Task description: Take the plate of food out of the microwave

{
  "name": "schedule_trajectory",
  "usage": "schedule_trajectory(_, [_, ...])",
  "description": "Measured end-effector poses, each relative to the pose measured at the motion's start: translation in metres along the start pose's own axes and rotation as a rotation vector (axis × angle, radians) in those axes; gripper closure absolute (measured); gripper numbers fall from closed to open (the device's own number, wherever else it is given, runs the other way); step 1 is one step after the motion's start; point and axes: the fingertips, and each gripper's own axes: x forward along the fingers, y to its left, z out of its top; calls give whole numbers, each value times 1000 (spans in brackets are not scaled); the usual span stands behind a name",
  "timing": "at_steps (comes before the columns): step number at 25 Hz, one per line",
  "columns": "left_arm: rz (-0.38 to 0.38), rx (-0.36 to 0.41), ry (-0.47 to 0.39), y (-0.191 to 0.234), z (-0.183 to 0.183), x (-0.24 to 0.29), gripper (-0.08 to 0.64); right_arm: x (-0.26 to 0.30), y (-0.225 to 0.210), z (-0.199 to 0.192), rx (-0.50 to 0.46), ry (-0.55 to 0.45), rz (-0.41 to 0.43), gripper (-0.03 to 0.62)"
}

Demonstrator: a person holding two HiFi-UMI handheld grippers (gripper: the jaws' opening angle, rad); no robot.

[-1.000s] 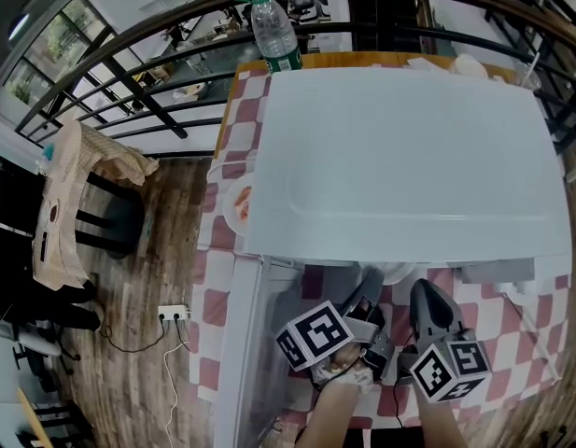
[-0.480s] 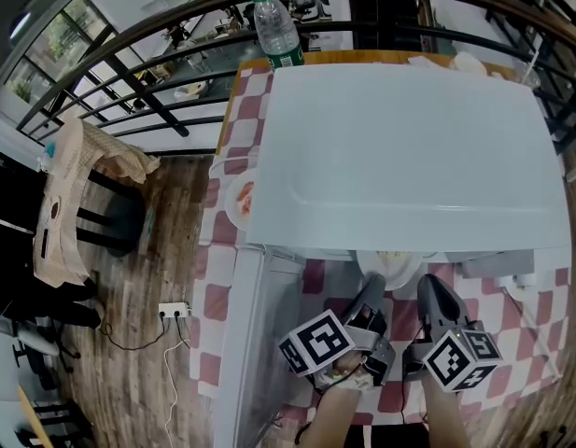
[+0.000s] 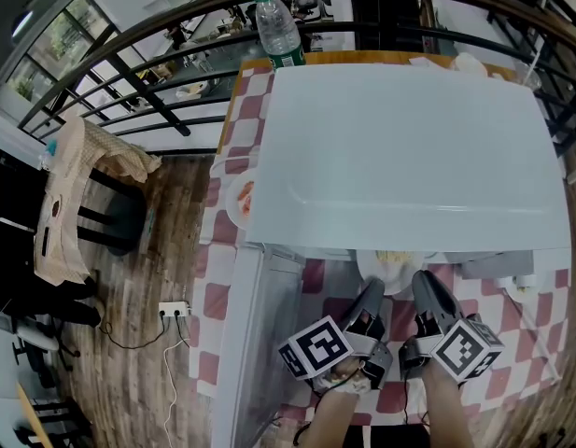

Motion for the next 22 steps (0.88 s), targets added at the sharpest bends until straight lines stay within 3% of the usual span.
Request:
schedule_trajectory(4, [-7,10,-3,1,-2,-1,509,2,-5,-5,21,25,-17,440])
schedule_trajectory(10, [-6,18,-2,0,-3,0,509,19,9,-12,237,19,153,440])
schedule_trajectory(13, [-2,21,0,2,-3,2,511,25,10,-13,250,27,170,445])
schedule_trajectory(15, [1,24,0,2,-3,2,511,26,10,-11,252,24,179,491])
schedule_trajectory(22, [7,27,-2,3,-2,2,512,28,13,-8,270,32,213,511])
